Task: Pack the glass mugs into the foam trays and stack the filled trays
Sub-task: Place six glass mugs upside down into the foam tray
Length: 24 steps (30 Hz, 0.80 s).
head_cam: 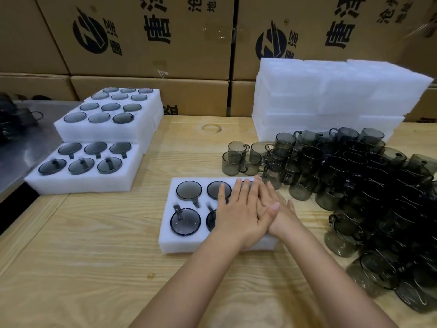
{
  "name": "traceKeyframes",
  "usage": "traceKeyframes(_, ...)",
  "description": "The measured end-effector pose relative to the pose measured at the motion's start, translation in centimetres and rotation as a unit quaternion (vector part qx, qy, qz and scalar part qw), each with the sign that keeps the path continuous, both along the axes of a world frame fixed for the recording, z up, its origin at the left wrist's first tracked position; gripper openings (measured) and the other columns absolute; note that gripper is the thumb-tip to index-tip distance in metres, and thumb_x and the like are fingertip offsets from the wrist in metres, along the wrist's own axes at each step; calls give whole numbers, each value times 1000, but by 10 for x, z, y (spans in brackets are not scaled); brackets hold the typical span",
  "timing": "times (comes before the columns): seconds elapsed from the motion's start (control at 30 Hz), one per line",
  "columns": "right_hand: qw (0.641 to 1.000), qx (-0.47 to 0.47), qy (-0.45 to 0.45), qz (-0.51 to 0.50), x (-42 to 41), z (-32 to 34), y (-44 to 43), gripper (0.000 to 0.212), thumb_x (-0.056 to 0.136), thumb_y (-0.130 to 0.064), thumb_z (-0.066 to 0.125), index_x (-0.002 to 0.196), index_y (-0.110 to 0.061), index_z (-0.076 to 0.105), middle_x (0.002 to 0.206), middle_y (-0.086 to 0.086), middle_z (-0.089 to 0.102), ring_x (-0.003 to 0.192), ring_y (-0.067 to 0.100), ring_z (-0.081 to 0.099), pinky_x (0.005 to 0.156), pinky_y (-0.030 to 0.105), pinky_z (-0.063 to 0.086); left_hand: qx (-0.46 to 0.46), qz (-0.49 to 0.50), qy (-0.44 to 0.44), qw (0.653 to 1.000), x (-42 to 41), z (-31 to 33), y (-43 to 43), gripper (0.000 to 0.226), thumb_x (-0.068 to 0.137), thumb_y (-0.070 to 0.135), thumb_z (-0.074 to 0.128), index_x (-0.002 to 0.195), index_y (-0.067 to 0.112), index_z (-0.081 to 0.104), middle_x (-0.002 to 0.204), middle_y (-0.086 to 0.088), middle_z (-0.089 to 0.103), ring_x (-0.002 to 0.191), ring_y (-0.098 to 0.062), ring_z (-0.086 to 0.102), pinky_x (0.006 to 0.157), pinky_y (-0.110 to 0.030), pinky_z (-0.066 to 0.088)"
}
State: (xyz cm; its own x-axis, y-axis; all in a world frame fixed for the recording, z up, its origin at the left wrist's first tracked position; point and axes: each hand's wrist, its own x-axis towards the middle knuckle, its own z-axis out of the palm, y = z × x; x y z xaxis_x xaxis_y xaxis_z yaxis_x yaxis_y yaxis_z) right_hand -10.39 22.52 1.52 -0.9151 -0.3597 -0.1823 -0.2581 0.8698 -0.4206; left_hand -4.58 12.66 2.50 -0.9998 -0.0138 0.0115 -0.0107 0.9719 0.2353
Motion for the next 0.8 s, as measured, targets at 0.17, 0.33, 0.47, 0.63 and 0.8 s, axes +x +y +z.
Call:
traceKeyframes(0.17,988,-152,-7,13,-2,0,-2,63,97,-51,32,151,-30,8,157,-4,20,140,16,27,112,41,28,-21,8,24,999,1,1,1,79,89,67,1,153,21,-2,161,-4,-3,146,-17,-15,112,-48,-19)
traceKeyframes(0.33,920,-381,-80,-44,12,-2,-2,51,100,-36,35,149,-31,21,147,-6,37,114,-2,47,92,10,34,-53,26,127,990,23,8,-2,78,87,64,6,149,21,26,156,-14,24,146,-24,15,114,-49,-15)
traceKeyframes(0.47,909,-411,-47,-57,26,-11,11,43,99,-43,34,142,-41,34,145,-26,33,129,-12,30,97,3,22,65,150,272,948,49,10,-35,66,90,55,20,134,15,50,142,-3,48,135,-18,39,116,-46,5)
traceKeyframes(0.63,954,-300,-10,-11,22,-6,17,51,96,-53,32,144,-38,32,144,-26,30,136,-6,23,105,14,16,345,276,224,869,75,2,-100,60,94,54,37,138,14,44,138,-3,51,128,-22,45,105,-36,32)
traceKeyframes(0.8,879,-443,-75,-159,44,-11,13,42,97,-48,36,138,-39,40,135,-25,41,120,-8,37,98,16,26,475,296,136,818,93,-22,-114,39,98,52,33,97,23,59,105,12,63,103,-12,57,80,-27,39)
